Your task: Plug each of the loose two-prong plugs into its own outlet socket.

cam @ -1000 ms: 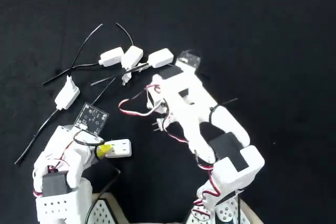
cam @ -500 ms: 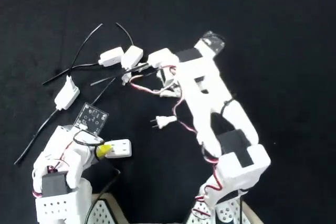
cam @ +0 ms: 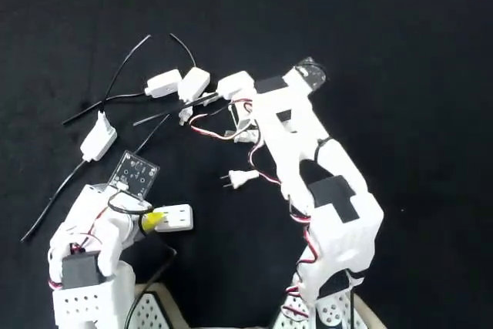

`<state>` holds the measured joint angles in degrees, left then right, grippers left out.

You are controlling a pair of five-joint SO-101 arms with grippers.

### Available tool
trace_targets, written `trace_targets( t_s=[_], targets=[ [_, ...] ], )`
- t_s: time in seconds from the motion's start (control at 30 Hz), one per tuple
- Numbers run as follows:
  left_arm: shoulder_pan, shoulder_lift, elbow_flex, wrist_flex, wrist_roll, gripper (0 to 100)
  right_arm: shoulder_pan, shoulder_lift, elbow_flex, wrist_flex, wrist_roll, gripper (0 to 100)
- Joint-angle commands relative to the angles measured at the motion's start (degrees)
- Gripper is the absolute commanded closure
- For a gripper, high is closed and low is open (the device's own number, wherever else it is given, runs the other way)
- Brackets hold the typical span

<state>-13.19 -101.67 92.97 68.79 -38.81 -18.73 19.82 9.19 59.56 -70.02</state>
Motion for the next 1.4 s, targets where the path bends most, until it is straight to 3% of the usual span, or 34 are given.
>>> trace_targets(
  t_s=[0.0,0.27,0.8,0.9,0.97,1.13,1.37],
  targets=[
    [-0.4,0.6,1.6,-1.4,-0.7,60,-2.1,0.2,-0.5,-0.5,-0.4,87.7],
    [-0.3,0.6,2.2,-1.8,-0.7,60,-2.0,-3.1,-6.7,9.5,0.3,87.7],
    [0.0,0.6,2.2,-1.8,-0.7,60,-3.0,10.6,-12.1,5.8,-0.4,88.2],
    [0.0,0.6,2.2,-1.8,-0.7,60,-3.5,10.3,-11.9,6.0,0.6,93.9],
    [0.0,0.6,2.2,-1.8,-0.7,60,-3.4,10.3,-12.7,7.3,3.5,99.0],
    [0.0,0.6,2.2,-1.8,-0.7,60,-3.4,10.2,-17.0,14.2,11.0,98.7],
    [0.0,0.6,2.2,-1.8,-0.8,60,-3.6,8.3,-33.5,36.3,40.5,98.7]
  ],
)
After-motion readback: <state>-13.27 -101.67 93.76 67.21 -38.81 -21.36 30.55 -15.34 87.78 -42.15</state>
